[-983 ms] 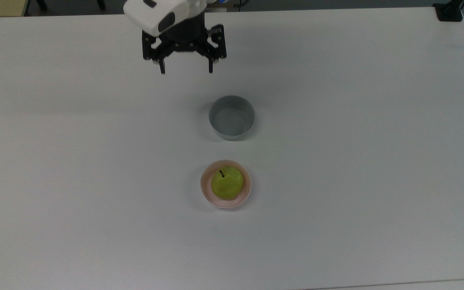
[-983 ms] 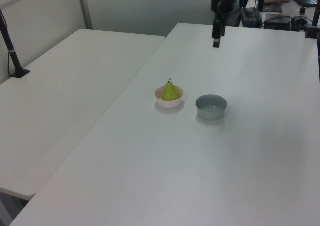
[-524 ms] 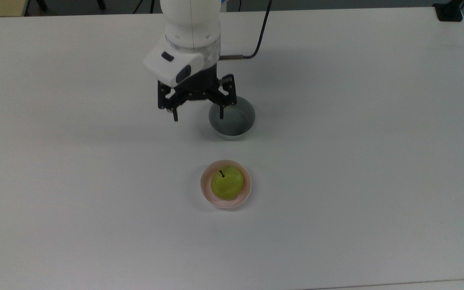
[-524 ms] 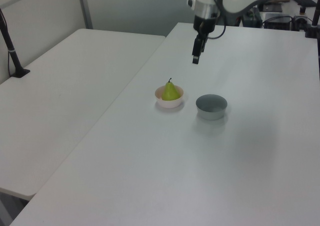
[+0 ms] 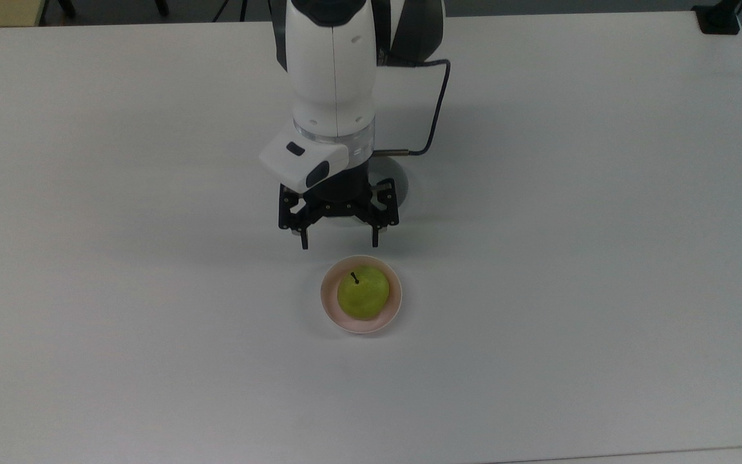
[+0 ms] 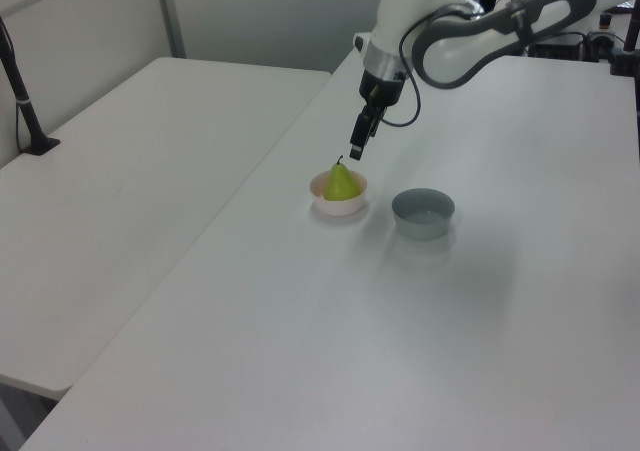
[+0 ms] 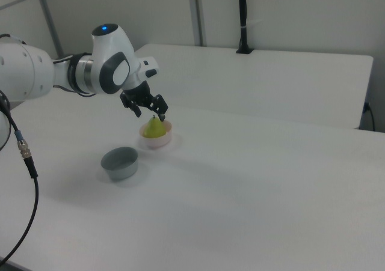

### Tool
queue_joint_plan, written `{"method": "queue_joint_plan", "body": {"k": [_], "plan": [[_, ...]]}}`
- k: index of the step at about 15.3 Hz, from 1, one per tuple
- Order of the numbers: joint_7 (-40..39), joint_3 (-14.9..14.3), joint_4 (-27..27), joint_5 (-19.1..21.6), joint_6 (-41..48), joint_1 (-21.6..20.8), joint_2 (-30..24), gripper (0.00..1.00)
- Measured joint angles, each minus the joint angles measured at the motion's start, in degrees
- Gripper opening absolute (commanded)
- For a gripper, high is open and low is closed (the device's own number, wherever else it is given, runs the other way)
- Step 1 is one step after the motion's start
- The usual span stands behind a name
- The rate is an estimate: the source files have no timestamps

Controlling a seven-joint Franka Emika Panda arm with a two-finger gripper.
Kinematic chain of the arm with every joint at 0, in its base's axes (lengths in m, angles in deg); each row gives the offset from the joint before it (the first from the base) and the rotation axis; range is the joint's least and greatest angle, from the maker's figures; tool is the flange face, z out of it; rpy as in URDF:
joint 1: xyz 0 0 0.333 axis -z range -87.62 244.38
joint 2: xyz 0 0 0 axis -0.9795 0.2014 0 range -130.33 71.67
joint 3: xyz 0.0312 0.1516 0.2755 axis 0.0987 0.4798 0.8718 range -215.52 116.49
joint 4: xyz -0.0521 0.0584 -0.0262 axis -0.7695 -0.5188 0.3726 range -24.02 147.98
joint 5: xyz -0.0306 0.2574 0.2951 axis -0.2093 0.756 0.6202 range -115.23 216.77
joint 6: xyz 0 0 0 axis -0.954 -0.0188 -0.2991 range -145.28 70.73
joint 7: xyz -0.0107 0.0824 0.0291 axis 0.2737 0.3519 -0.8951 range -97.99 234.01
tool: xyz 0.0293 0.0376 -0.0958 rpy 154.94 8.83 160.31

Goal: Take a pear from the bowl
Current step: 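Move the open gripper over the green pear in the pink bowl, then lower the gripper around the pear and close on it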

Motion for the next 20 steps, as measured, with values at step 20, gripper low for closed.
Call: {"method": "queue_joint_plan", "body": {"k": [20], "plan": [[0.09,0.0,-0.22,-0.03,-10.96,-1.76,6.76,0.93]]}}
